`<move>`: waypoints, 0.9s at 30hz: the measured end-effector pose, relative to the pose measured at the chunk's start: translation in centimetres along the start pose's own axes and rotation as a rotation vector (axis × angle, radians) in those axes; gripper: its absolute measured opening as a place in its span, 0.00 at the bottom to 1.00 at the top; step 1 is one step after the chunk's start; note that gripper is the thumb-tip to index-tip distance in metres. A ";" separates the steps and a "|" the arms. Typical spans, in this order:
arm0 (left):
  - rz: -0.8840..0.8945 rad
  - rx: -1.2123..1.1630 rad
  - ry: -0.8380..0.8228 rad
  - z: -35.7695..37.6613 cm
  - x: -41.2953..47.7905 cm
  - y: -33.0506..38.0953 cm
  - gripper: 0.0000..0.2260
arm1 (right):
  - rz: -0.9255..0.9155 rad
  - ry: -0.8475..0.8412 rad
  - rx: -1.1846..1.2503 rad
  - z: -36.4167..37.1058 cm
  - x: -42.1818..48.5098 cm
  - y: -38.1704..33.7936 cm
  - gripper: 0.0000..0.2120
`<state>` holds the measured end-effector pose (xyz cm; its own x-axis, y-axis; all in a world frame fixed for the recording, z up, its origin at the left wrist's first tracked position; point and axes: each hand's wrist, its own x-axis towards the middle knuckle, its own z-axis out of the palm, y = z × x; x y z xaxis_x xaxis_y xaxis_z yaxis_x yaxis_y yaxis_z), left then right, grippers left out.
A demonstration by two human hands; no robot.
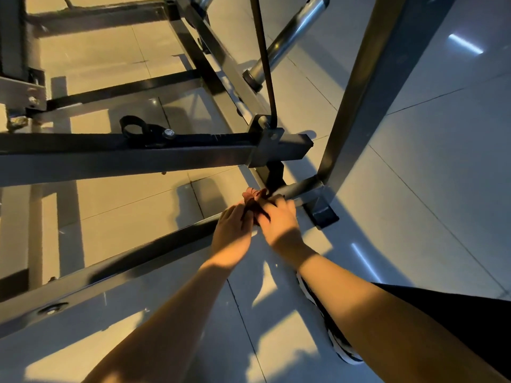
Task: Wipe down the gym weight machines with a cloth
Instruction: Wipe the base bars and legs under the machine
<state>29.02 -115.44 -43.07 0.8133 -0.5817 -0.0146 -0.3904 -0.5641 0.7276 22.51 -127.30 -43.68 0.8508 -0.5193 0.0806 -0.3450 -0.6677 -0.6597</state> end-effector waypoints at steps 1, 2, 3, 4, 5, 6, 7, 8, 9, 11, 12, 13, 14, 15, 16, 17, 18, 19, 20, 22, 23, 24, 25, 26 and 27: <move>0.024 0.015 -0.019 0.1 0.0 -0.1 0.13 | 0.010 -0.013 -0.001 -0.4 0.3 0.6 0.14; 0.047 0.012 -0.034 0.2 0.0 0.0 0.15 | 0.015 -0.008 0.033 -0.7 0.5 1.3 0.14; 0.069 -0.011 -0.048 0.4 -0.1 0.2 0.16 | 0.021 0.013 0.079 -0.9 0.4 1.9 0.13; 0.092 -0.033 -0.070 0.8 -0.2 0.4 0.17 | 0.014 0.061 0.116 -1.2 0.3 2.8 0.11; 0.112 -0.042 -0.095 1.1 -0.1 0.6 0.18 | 0.020 0.126 0.129 -1.5 0.2 3.5 0.10; 0.120 -0.050 -0.117 1.5 -0.2 0.8 0.18 | 0.048 0.193 0.131 -1.6 0.2 4.3 0.09; 0.096 -0.062 -0.130 1.9 -0.1 1.0 0.18 | 0.104 0.252 0.151 -1.8 0.2 4.7 0.08; 0.055 -0.090 -0.129 2.1 -0.1 1.5 0.18 | 0.160 0.299 0.185 -1.8 0.4 5.0 0.08; 0.006 -0.135 -0.120 2.2 0.0 2.0 0.18 | 0.216 0.317 0.226 -1.5 0.5 5.0 0.10; -0.067 -0.275 -0.103 2.1 0.2 3.1 0.15 | 0.259 0.282 0.319 -0.5 0.4 4.1 0.13; -0.102 -0.345 -0.102 2.1 0.2 3.5 0.13 | 0.258 0.231 0.362 0.1 0.1 3.5 0.13; -0.135 -0.406 -0.094 2.1 0.2 3.8 0.11 | 0.250 0.181 0.395 0.2 -0.3 2.8 0.12; -0.162 -0.447 -0.074 2.1 0.3 3.9 0.10 | 0.245 0.144 0.417 0.2 -0.5 2.4 0.11; -0.174 -0.483 -0.053 2.1 0.4 3.9 0.10 | 0.248 0.123 0.423 0.0 -0.7 2.1 0.09; -0.171 -0.502 -0.045 2.0 0.3 4.0 0.10 | 0.241 0.122 0.427 -0.4 -0.8 2.1 0.06; -0.148 -0.493 -0.047 2.0 0.2 4.2 0.11 | 0.243 0.145 0.389 -0.9 -0.8 2.2 0.04; -0.115 -0.460 -0.054 2.0 0.2 4.2 0.12 | 0.231 0.192 0.344 -1.3 -0.7 2.6 0.07; -0.083 -0.424 -0.060 2.2 0.2 4.1 0.13 | 0.248 0.239 0.311 -1.7 -0.5 3.2 0.09; -0.060 -0.377 -0.062 2.5 0.2 3.8 0.13 | 0.276 0.300 0.301 -1.7 -0.2 4.2 0.10; -0.063 -0.283 -0.070 3.2 0.2 2.8 0.14 | 0.381 0.392 0.326 -1.4 0.6 7.3 0.07; -0.073 -0.248 -0.078 3.4 0.1 2.3 0.16 | 0.454 0.434 0.314 -1.5 0.9 8.2 0.05; -0.077 -0.225 -0.082 3.7 0.2 1.7 0.17 | 0.503 0.451 0.312 -0.9 1.3 9.6 0.05; -0.073 -0.215 -0.084 3.9 0.4 1.2 0.18 | 0.519 0.449 0.327 -0.7 1.5 10.1 0.05; -0.064 -0.212 -0.083 3.8 0.5 1.2 0.18 | 0.510 0.450 0.365 -1.3 1.3 8.6 0.06; -0.054 -0.211 -0.085 3.9 0.6 1.0 0.18 | 0.513 0.436 0.409 -1.2 1.0 7.6 0.07</move>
<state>27.47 -118.66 -45.02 0.7880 -0.6060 -0.1087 -0.2411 -0.4662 0.8512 20.21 -133.52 -47.68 0.3634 -0.9283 -0.0784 -0.4076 -0.0828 -0.9094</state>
